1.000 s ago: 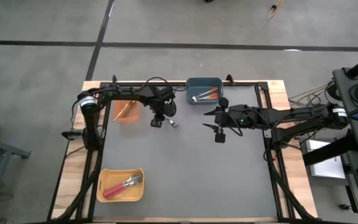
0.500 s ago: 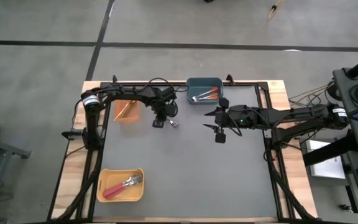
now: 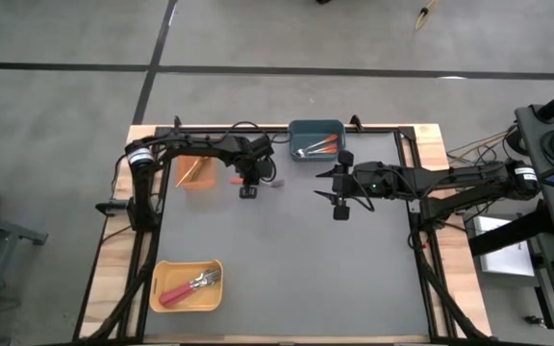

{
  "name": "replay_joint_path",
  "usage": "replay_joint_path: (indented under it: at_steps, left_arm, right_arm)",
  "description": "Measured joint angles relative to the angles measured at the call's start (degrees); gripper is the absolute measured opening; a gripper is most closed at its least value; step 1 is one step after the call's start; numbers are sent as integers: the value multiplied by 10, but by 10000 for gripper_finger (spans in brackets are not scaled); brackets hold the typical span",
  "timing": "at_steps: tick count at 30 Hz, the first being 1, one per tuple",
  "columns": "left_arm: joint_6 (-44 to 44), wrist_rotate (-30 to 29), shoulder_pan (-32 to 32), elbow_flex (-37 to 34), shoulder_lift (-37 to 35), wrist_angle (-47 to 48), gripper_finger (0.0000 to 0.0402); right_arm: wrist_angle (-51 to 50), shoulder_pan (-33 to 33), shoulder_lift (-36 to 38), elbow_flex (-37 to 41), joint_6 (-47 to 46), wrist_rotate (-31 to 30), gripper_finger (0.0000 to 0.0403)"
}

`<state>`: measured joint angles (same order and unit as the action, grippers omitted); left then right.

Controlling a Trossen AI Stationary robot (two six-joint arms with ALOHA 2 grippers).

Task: Sort silverware by color (type)
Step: Put the orange fork into the blue bin

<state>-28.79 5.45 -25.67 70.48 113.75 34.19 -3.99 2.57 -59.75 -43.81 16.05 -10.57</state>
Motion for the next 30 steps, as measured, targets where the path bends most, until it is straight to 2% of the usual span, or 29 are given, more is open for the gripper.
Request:
replay_joint_path:
  at_steps: [5, 9, 18, 30]
  left_arm:
    - [31, -16, 18, -3, -25, -6, 2]
    - [63, 0, 33, -4, -57, -23, 1]
    - [105, 0, 50, -2, -107, -98, 0]
    - [129, -3, 50, 26, -127, -156, 0]
  right_arm:
    - [0, 2, 0, 0, 5, 0, 194]
    - [0, 2, 0, 0, 7, 0, 194]
    - [0, 3, 6, 0, 10, 0, 194]
    - [-94, 2, 86, 0, -60, 0, 194]
